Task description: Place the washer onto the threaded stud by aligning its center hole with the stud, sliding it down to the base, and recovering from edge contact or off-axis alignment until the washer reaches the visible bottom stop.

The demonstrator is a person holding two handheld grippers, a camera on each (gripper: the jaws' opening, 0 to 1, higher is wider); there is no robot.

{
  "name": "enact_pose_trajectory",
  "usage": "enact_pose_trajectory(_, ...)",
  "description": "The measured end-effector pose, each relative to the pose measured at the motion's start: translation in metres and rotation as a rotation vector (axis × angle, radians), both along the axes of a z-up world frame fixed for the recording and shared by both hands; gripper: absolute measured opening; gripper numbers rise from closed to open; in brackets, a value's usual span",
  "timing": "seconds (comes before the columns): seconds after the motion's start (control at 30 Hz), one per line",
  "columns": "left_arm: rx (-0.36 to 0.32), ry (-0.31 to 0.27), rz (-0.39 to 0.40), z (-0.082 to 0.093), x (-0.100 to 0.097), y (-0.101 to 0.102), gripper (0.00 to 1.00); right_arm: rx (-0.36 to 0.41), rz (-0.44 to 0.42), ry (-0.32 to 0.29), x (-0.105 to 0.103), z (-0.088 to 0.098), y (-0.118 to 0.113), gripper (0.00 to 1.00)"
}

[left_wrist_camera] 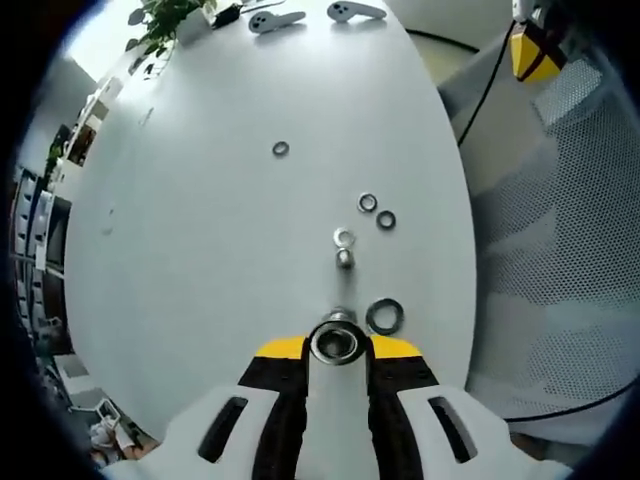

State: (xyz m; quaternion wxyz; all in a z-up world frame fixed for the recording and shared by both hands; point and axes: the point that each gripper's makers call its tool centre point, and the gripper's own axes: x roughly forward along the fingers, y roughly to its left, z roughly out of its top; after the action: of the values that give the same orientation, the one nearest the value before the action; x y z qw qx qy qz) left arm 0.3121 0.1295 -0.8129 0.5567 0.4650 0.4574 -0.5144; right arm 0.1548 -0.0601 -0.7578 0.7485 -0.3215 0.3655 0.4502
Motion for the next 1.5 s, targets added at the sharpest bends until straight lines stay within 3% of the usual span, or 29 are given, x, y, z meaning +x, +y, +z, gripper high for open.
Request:
enact_pose_trajectory(0.47,0.014,0.024,-0.020,-0.017,0.000,-0.004,0.19,-0.005,-0.005,0.010,-0.001,-0.002,-0.001,0.03)
enact_pose_trajectory(0.5,0.011,0.026,-0.018,-0.017,-0.001,-0.005,0.17,-0.005,-0.005,0.010,-0.001,-0.002,-0.001,0.03)
enact_pose_trajectory(0.57,-0.052,0.038,-0.017,-0.014,0.000,-0.020,0.00,-0.006,-0.005,0.012,-0.001,-0.002,-0.001,0.03)
enact_pose_trajectory(0.63,-0.003,0.028,-0.029,-0.013,0.004,-0.012,0.00,-0.007,-0.007,0.013,-0.001,-0.002,-0.002,0.03)
enact_pose_trajectory(0.67,0.022,0.058,-0.052,-0.018,-0.001,-0.008,0.00,-0.007,-0.008,0.014,-0.001,-0.002,-0.002,0.03)
enact_pose_trajectory(0.87,0.013,0.041,-0.034,-0.024,-0.001,-0.002,0.00,-0.006,-0.010,0.014,-0.001,-0.002,-0.002,0.03)
enact_pose_trajectory(1.07,-0.016,0.010,-0.029,-0.015,-0.003,-0.001,0.00,-0.007,-0.004,0.016,-0.002,-0.002,-0.002,0.03)
enact_pose_trajectory(1.5,-0.159,-0.076,0.048,0.025,-0.016,0.002,0.00,-0.004,-0.001,0.010,-0.001,-0.002,-0.001,0.03)
